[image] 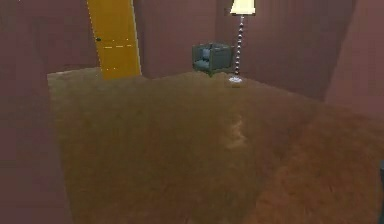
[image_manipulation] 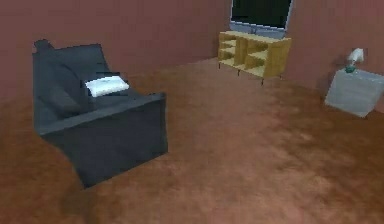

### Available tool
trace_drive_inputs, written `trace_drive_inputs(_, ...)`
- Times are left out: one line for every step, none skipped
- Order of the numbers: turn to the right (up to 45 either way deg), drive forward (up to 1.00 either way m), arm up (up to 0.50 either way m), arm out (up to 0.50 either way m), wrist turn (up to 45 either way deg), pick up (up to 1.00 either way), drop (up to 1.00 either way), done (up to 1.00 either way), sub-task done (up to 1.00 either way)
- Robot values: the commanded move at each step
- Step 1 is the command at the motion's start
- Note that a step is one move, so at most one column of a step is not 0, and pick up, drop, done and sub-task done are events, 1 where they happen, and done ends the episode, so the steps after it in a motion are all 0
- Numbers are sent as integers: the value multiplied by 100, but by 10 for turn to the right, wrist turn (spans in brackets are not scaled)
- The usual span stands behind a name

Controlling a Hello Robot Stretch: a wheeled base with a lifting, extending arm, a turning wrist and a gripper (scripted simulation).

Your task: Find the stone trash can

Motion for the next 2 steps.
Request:
trace_drive_inputs(210, 0, 0, 0, 0, 0, 0, 0, 0)
trace_drive_inputs(0, 35, 0, 0, 0, 0, 0, 0, 0)
